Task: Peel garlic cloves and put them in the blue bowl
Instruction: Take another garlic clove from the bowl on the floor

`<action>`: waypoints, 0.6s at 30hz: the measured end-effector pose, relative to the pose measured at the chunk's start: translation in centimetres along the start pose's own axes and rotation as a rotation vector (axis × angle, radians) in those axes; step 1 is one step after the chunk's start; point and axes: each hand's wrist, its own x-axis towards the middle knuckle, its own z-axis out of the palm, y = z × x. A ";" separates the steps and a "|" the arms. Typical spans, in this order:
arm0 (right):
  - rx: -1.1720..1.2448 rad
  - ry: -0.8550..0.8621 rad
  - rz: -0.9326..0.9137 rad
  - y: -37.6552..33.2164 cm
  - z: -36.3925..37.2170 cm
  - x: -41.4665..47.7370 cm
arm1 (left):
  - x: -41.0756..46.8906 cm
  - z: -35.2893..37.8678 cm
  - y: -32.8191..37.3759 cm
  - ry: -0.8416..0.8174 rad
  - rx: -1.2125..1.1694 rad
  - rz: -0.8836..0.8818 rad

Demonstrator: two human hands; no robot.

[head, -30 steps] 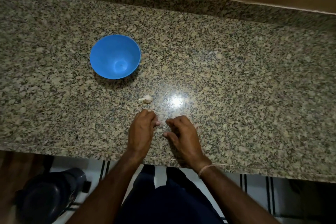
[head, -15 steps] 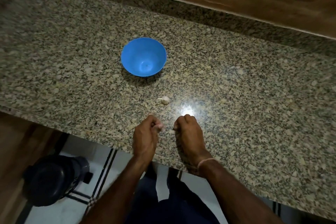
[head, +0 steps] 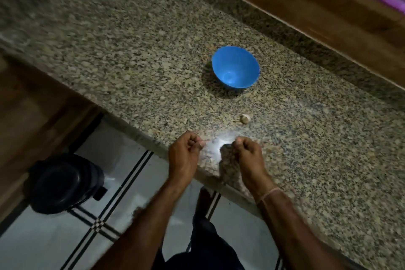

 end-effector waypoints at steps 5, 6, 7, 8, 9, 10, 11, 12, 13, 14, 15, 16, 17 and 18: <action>0.007 -0.314 -0.034 -2.9 10.8 -4.1 | -0.5 -7.8 -1.9 0.159 -0.094 -0.059; -0.001 -0.381 -0.041 -3.1 13.1 -4.9 | -0.7 -9.9 -2.8 0.212 -0.114 -0.079; -0.010 -0.447 -0.048 -3.3 15.5 -5.9 | -0.9 -12.3 -4.0 0.268 -0.133 -0.097; -0.016 -0.509 -0.044 -3.3 17.6 -6.9 | -1.3 -14.6 -5.4 0.324 -0.143 -0.117; -0.035 -0.559 -0.041 -3.3 19.5 -8.1 | -2.2 -16.9 -6.8 0.374 -0.149 -0.138; -0.045 -0.611 -0.041 -3.3 21.5 -9.4 | -3.1 -19.2 -8.2 0.427 -0.164 -0.156; -0.069 -0.661 -0.045 -3.1 23.6 -10.5 | -3.9 -21.6 -9.7 0.481 -0.180 -0.173; -0.083 -0.700 -0.048 -2.9 25.7 -11.6 | -4.7 -23.9 -11.1 0.533 -0.190 -0.185; -0.103 -0.731 -0.044 -2.6 27.8 -12.7 | -5.5 -26.1 -12.5 0.584 -0.192 -0.194; -0.105 -0.759 -0.030 -2.1 29.7 -13.7 | -6.4 -28.0 -13.8 0.633 -0.192 -0.201; -0.098 -0.785 -0.015 -1.5 31.3 -14.6 | -7.3 -29.8 -14.8 0.679 -0.188 -0.211; -0.083 -0.805 0.008 -1.1 32.9 -15.5 | -8.1 -31.3 -16.0 0.725 -0.189 -0.221; -0.086 -0.818 0.028 -0.9 34.2 -16.5 | -8.9 -32.6 -16.9 0.761 -0.188 -0.236; -0.090 -0.831 0.037 -0.6 35.3 -17.2 | -9.7 -33.6 -17.7 0.783 -0.187 -0.244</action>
